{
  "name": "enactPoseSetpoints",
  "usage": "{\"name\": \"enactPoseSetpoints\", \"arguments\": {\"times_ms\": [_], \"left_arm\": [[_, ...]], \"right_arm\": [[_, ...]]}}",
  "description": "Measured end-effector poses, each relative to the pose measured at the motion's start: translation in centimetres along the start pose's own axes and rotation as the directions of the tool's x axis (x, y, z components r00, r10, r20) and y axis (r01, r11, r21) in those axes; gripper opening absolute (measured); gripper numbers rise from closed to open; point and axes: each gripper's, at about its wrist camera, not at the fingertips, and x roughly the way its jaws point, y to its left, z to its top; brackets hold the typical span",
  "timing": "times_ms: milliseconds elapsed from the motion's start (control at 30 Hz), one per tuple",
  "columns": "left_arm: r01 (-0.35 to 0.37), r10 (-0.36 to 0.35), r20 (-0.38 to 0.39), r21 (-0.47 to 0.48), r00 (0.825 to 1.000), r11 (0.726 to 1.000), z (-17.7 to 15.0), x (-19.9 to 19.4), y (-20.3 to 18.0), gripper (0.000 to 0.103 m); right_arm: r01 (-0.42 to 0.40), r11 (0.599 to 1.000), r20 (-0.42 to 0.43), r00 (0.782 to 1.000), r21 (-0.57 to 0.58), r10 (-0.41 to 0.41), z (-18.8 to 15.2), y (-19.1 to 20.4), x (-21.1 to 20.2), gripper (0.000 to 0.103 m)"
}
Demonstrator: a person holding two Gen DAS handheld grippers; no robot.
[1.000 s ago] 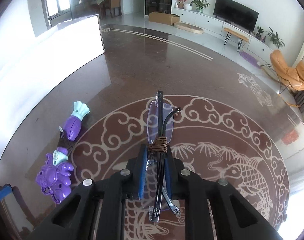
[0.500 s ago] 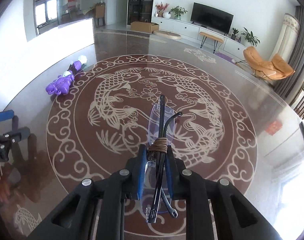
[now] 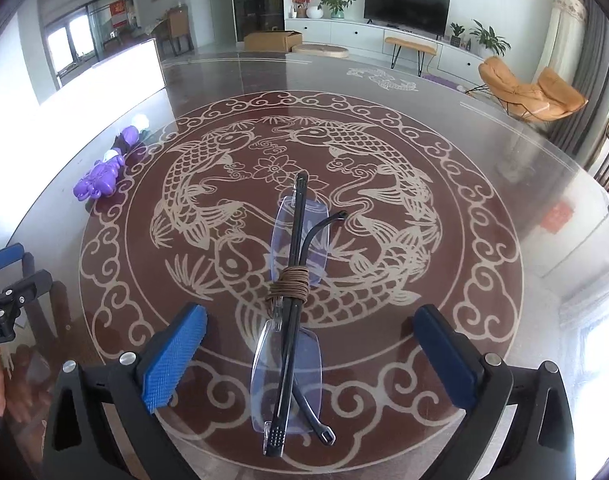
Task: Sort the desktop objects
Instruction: 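Lift the glasses with the right tool while the left tool grasps the purple toy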
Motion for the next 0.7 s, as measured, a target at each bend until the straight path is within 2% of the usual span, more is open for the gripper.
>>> {"name": "enactPoseSetpoints", "arguments": {"times_ms": [700], "left_arm": [[-0.001, 0.001, 0.0, 0.0, 1.0, 1.0, 0.01, -0.02, 0.06, 0.103]], "right_arm": [[0.004, 1.0, 0.005, 1.0, 0.007, -0.004, -0.21, 0.03, -0.05, 0.103]]}}
